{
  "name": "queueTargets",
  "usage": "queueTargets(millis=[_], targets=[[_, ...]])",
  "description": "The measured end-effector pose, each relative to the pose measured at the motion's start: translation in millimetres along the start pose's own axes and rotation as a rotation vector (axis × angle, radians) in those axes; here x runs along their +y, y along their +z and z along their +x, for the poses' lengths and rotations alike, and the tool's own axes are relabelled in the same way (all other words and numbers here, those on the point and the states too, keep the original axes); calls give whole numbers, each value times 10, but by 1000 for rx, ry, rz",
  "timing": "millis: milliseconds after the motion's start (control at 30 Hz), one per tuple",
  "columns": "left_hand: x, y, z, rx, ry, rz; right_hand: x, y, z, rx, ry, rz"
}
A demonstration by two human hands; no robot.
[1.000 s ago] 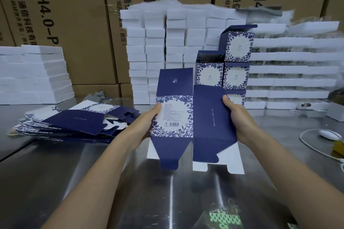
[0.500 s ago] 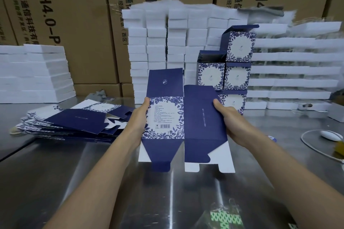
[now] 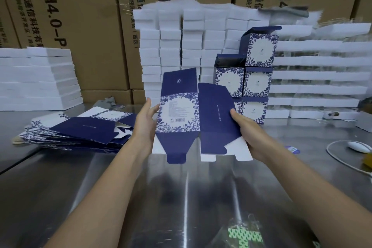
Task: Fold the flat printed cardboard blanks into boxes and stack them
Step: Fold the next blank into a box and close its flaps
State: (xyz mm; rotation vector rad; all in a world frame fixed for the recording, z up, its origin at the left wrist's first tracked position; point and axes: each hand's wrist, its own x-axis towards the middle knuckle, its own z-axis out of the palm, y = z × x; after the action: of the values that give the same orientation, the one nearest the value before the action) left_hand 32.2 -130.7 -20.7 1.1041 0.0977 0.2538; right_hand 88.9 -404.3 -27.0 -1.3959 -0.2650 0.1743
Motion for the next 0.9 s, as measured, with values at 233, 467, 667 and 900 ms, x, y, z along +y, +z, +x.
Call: queueTargets(millis=[233,467,667,900], targets=[[-60,89,-102,-178,102,-63,-41,61,-11,94,-78,-24],[-131,211,-161,-453,90,128,8,23,-83,-371,37,-156],[-256,206,-106,-574,66,339,20,-61,-36,-409,11,-298],[-238,195,-47,-278,206,275,91,-32,60,7,-343,-676]])
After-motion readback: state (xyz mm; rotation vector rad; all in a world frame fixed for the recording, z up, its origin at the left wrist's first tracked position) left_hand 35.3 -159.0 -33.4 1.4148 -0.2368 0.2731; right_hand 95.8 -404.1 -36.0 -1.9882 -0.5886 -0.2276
